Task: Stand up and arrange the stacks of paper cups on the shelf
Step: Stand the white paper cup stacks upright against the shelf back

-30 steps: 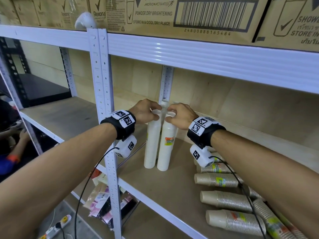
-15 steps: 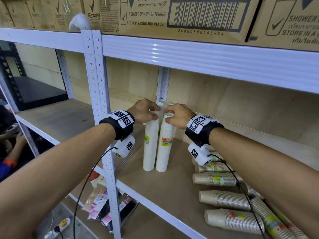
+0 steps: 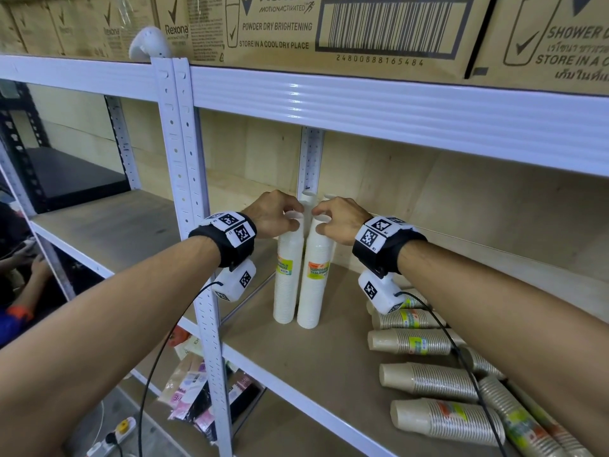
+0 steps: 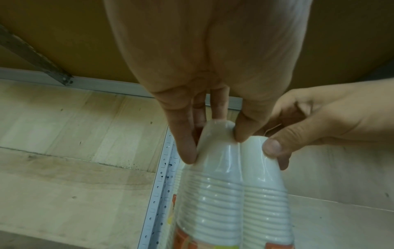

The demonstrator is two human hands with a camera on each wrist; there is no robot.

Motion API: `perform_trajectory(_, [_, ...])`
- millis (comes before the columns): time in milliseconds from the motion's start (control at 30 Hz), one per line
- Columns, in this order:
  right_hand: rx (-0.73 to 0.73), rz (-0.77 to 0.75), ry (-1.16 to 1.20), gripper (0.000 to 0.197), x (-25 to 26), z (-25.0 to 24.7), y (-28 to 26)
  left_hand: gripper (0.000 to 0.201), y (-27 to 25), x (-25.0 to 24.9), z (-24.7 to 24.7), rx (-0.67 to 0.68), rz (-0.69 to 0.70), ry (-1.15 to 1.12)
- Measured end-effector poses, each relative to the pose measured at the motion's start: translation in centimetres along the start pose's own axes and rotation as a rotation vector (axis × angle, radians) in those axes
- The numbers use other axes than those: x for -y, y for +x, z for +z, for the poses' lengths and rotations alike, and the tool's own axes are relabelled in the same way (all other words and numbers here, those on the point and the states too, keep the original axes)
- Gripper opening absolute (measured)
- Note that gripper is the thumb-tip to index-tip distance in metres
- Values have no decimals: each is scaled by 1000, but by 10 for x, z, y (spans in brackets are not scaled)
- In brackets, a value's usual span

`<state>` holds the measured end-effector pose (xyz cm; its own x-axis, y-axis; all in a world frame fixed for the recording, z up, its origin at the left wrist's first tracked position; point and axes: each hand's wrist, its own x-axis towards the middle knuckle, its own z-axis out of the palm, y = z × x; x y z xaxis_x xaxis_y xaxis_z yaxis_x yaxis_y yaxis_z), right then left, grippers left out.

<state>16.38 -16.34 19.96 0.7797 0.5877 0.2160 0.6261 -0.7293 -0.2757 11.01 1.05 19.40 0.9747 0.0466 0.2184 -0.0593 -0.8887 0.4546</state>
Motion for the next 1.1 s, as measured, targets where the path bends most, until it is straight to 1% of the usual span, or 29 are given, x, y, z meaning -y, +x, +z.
perform_trajectory(67, [0, -6, -3, 36, 1, -1, 1, 31, 1, 2, 1, -16, -10, -10])
perform_trajectory(167, [3, -2, -4, 32, 2, -1, 2, 31, 1, 2, 1, -32, -19, -38])
perform_trajectory(333, [-7, 2, 2, 37, 3, 0, 2, 36, -1, 1, 1, -3, -4, -38])
perform_trajectory(433, [11, -11, -7, 33, 3, -1, 2, 30, -1, 2, 0, -6, -5, -36])
perform_trajectory(633, [14, -4, -3, 31, 4, -1, 1, 33, 0, 4, -1, -17, -16, -36])
perform_trajectory(700, [9, 2, 7, 33, 4, -1, -1, 36, 1, 3, -2, -10, -16, -39])
perform_trajectory(833, [8, 25, 32, 48, 5, -8, -8, 44, 4, -6, -8, -14, -10, -65])
perform_trajectory(1000, [-15, 59, 57, 49, -7, -27, -22, 48, 9, -30, -20, -66, 78, -38])
perform_trajectory(1100, [-19, 87, 14, 52, -18, -41, -36, 45, 14, -53, -24, -91, 132, -73])
